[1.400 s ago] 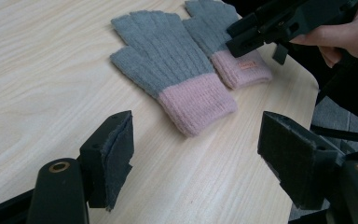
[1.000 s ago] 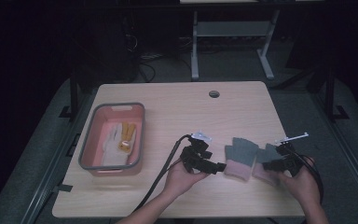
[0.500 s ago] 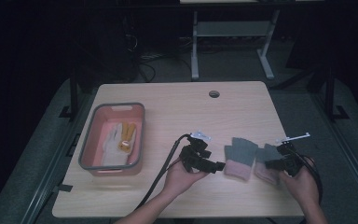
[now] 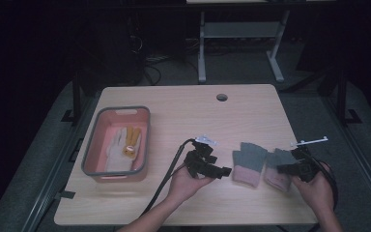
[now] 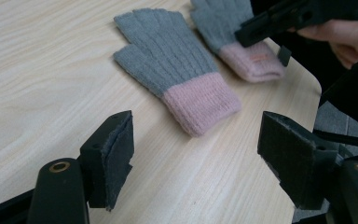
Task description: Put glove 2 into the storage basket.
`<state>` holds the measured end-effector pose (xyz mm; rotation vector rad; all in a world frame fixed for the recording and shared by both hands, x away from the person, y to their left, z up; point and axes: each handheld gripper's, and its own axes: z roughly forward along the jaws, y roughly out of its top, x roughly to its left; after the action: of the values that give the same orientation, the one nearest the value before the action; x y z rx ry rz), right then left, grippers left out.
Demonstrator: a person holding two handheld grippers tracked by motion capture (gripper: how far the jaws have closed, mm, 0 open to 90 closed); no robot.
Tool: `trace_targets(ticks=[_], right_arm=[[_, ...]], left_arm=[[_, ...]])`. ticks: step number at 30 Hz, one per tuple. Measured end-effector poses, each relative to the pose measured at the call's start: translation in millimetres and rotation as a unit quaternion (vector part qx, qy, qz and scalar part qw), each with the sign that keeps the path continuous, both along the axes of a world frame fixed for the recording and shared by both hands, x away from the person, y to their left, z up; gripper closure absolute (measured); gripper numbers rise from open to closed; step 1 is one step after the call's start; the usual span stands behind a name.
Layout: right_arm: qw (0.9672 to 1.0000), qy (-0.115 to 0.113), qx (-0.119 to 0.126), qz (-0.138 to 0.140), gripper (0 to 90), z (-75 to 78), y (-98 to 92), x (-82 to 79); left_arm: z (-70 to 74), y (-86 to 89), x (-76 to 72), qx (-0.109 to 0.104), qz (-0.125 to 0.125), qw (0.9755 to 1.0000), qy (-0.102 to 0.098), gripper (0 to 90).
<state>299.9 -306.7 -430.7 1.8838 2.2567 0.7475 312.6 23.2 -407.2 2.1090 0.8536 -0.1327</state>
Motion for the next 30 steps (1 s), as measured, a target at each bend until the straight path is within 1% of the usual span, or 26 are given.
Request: trace_targets(ticks=[3,6,8,14,21,30], right_arm=[[1.0000,-0.003,0.004,0.000,83.0,7.5,0.9,-0.9],[0.9999,-0.011,0.006,0.006,82.9,15.3,5.1,-1.4],[0.9997,-0.018,0.008,0.012,82.9,19.9,9.3,-1.0],[0.9992,-0.026,0.014,0.029,82.7,29.6,26.9,2.4],[0.9983,-0.024,0.016,0.050,82.5,30.9,50.2,9.3],[0.9976,-0.016,0.013,0.066,82.5,24.2,75.7,20.8]], left_arm=[[0.3,0.7,0.2,0.000,0.003,1.0000,-0.001,27.2],[0.6,1.4,0.8,0.000,0.004,1.0000,-0.002,27.2],[0.5,1.5,0.7,0.004,0.005,1.0000,-0.004,27.2],[0.2,2.4,0.8,0.003,0.007,1.0000,-0.002,27.2],[-0.7,4.6,1.3,0.004,0.009,1.0000,-0.001,27.2],[-3.2,6.1,1.4,0.007,0.010,0.9999,0.000,27.2]])
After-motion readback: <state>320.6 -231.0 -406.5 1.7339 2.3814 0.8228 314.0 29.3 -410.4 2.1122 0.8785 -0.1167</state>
